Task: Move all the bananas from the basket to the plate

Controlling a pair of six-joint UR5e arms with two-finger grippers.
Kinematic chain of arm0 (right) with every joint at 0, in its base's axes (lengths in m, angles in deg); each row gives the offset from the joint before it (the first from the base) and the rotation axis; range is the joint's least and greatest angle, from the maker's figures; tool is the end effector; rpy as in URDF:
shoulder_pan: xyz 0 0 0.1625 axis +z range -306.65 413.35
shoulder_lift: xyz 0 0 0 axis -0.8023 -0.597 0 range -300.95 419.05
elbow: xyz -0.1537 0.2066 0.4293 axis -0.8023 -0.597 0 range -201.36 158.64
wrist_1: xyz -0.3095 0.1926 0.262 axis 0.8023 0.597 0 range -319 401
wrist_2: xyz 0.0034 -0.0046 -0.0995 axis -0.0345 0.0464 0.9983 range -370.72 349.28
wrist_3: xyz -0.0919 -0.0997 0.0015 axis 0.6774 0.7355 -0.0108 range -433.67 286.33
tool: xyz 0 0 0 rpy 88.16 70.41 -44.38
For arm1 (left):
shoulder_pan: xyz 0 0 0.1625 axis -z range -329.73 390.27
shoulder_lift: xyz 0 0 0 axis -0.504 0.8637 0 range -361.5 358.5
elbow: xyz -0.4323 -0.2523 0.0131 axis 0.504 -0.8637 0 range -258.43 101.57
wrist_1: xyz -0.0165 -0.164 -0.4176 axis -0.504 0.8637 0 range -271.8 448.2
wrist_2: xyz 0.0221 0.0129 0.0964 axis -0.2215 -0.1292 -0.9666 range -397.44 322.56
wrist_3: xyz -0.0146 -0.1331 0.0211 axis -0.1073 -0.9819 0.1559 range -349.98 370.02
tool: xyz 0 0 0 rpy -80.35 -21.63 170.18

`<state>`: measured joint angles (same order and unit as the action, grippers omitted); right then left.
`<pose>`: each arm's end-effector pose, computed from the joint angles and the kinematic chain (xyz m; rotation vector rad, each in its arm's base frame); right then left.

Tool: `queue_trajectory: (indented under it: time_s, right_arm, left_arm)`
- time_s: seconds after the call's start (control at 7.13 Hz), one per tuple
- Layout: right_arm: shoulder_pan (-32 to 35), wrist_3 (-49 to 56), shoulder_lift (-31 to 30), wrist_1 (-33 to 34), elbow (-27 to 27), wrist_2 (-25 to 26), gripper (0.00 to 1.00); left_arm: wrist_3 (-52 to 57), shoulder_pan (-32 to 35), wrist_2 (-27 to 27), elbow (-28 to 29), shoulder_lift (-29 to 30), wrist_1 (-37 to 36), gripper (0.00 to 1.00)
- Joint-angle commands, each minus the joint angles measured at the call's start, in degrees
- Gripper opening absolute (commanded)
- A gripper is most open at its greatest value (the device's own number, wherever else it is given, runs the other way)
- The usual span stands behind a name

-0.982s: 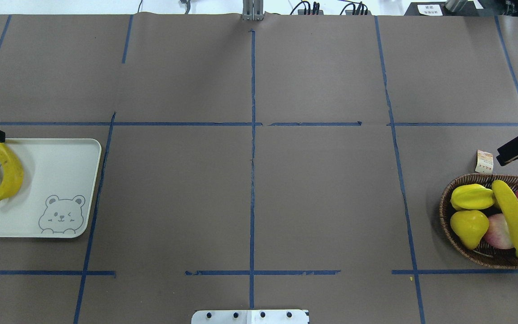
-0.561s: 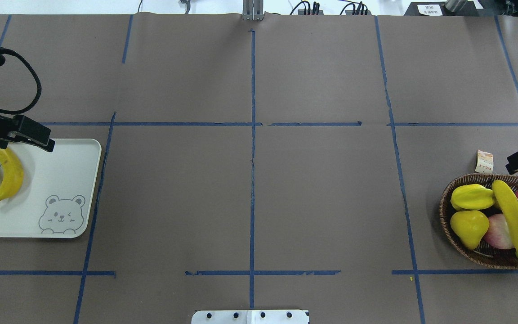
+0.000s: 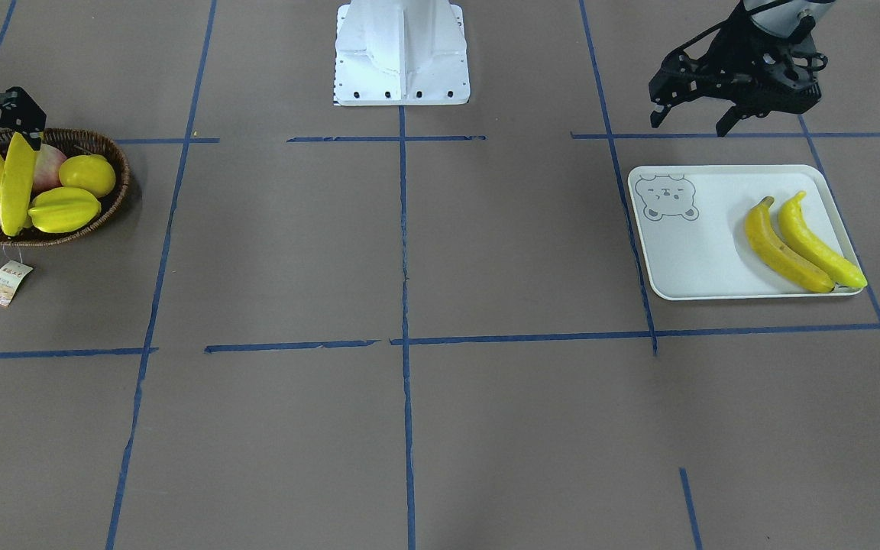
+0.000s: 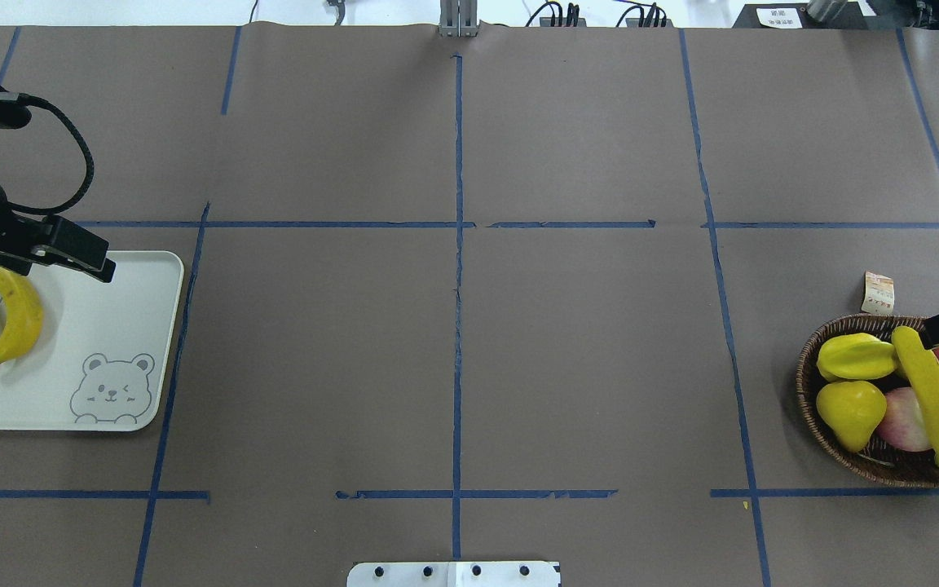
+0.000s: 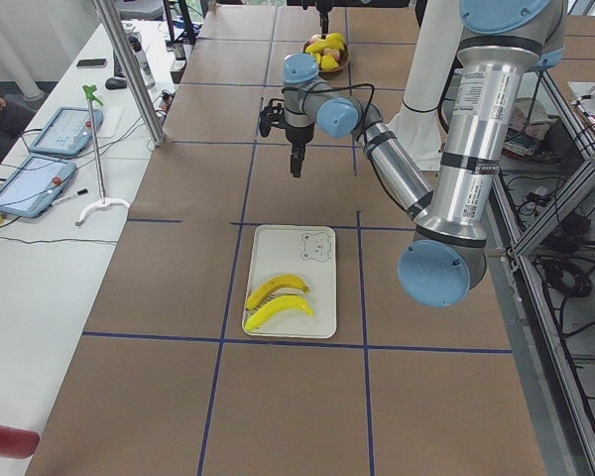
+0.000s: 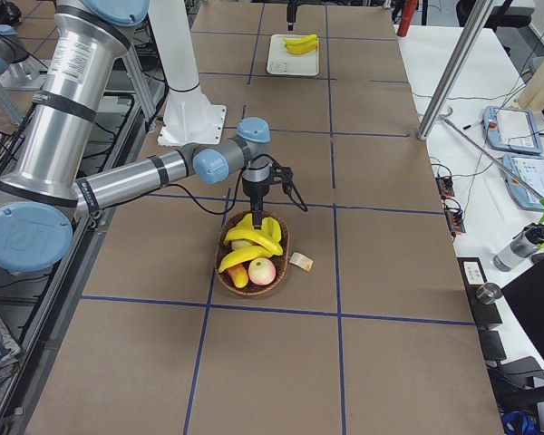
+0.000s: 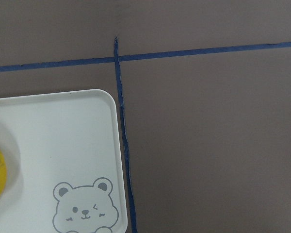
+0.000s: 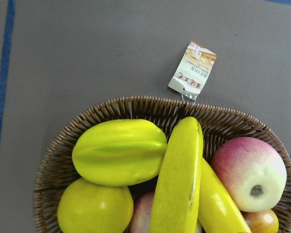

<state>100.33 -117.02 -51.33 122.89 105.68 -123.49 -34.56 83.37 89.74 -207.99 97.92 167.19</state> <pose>-0.1996 -0.3324 0.5806 0.0434 -0.5772 -0.0803 0.2641 -0.4374 0.3568 0.0762 0.8886 0.0898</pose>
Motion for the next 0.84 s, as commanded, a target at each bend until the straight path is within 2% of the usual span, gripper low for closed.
queue_trajectory:
  time_s: [0.0, 0.42, 0.7]
  right_arm:
    - [-6.70, -3.41, -1.94, -0.42, -0.91, 5.78, 0.99]
    - [-10.15, -3.42, -2.21, 0.19, -1.88, 7.47, 0.97]
    - [-11.04, -3.42, -2.13, 0.19, -3.47, 7.65, 0.83]
  left_arm:
    - [-0.43, -0.54, 0.00, 0.09, 0.07, 0.03, 1.00]
    - [-0.60, -1.15, -0.61, 0.36, 0.16, 0.03, 1.00]
    - [-0.78, -2.38, -2.37, 0.36, 0.16, 0.03, 1.00]
